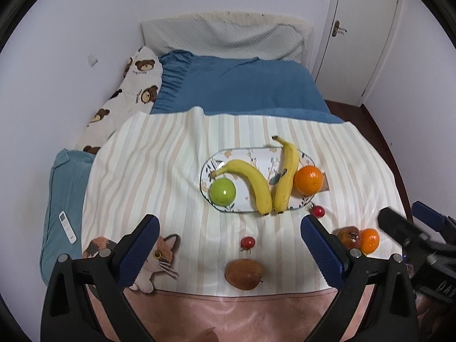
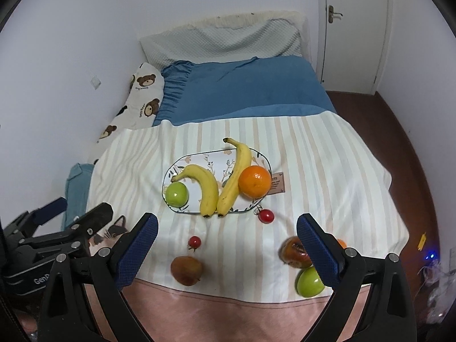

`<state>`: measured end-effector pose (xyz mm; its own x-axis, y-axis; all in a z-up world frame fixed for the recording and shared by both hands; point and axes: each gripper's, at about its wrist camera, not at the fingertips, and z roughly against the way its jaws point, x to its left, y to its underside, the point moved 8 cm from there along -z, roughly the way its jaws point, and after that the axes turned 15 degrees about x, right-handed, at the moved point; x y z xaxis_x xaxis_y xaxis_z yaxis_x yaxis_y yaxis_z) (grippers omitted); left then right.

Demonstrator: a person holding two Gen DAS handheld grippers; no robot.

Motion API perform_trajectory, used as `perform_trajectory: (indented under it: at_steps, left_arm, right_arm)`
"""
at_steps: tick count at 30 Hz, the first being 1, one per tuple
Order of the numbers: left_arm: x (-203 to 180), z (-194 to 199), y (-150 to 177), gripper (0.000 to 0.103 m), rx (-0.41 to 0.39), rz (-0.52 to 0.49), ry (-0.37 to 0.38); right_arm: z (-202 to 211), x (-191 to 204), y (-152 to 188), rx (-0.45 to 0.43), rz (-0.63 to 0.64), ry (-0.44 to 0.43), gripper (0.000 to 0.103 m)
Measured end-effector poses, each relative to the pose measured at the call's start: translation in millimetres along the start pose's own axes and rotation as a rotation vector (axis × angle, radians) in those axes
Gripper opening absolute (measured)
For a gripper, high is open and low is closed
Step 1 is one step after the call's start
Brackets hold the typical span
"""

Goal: Organize fruits
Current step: 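Grasp the brown kiwi with the left tool while the right tool grasps another green apple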

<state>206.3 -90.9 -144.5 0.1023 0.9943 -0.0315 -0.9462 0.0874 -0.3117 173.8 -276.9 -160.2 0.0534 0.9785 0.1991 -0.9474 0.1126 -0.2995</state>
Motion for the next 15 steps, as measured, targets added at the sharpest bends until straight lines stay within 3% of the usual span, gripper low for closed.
perform_trajectory:
  at_steps: [6,10,15]
  left_arm:
    - [-4.0,-41.5,15.5,0.101,0.097,0.009,-0.008]
    - [-9.8,-82.3,30.0,0.101,0.183,-0.013,-0.038]
    - [-14.7,-131.5,50.6,0.101,0.303,-0.018,-0.043]
  right_arm:
    - [-20.6,-60.4,16.9,0.054,-0.152,0.005,0.100]
    - [-43.6,-113.3,29.4,0.099,-0.253,0.056,0.100]
    - [-90.2,-161.9,52.8,0.211,-0.356,0.061,0.100]
